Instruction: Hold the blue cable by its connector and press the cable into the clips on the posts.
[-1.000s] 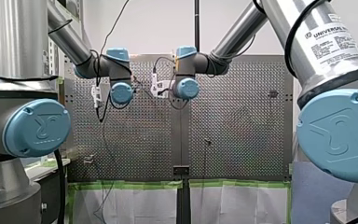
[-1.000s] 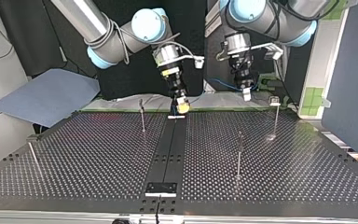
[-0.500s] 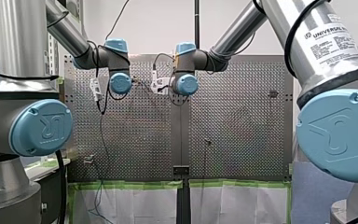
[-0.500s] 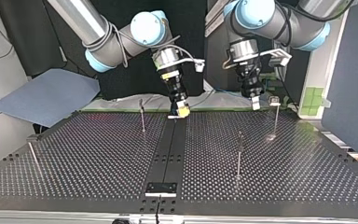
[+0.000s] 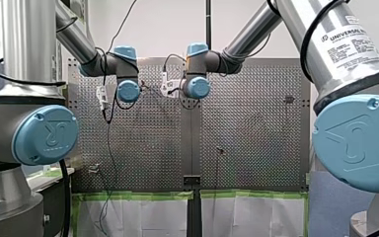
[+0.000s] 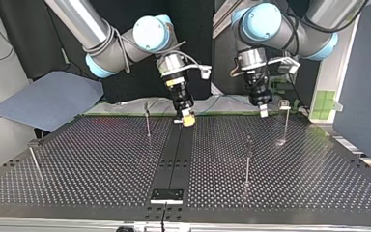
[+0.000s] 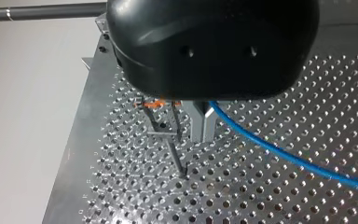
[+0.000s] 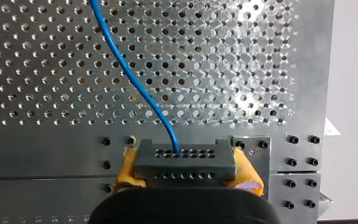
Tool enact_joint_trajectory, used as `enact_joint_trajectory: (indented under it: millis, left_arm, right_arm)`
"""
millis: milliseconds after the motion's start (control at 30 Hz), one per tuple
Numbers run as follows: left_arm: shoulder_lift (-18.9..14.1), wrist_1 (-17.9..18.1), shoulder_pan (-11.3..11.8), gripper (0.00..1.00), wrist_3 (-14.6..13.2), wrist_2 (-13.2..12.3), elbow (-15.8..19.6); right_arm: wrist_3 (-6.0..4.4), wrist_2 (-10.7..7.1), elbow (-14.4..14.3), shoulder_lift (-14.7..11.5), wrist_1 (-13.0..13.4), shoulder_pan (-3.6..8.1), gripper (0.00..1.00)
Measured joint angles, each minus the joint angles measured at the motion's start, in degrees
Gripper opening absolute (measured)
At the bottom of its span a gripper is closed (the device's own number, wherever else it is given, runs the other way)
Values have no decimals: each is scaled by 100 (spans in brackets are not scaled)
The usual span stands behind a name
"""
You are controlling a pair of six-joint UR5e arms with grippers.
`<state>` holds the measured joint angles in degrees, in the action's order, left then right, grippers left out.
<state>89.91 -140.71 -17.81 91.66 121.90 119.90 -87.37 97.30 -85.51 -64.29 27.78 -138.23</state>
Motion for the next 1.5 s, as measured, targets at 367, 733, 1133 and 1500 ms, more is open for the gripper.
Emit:
enact_joint_trajectory:
  millis: [367, 733, 1133, 1500]
  left_arm:
    - [11, -282, 230, 1, 54, -144, -323]
    - [92, -474, 629, 1, 238, -627, -516]
    - [229, -648, 637, 1, 176, -1119, -723]
    - [230, -661, 589, 1, 159, -1415, -782]
  right_arm:
    - [-48, -9, 445, 36, -321, 113, 0]
    - [-58, -42, 864, 299, -632, 167, 0]
    - [-93, -86, 1110, 329, -731, 177, 0]
    - [-182, -118, 1152, 340, -754, 269, 0]
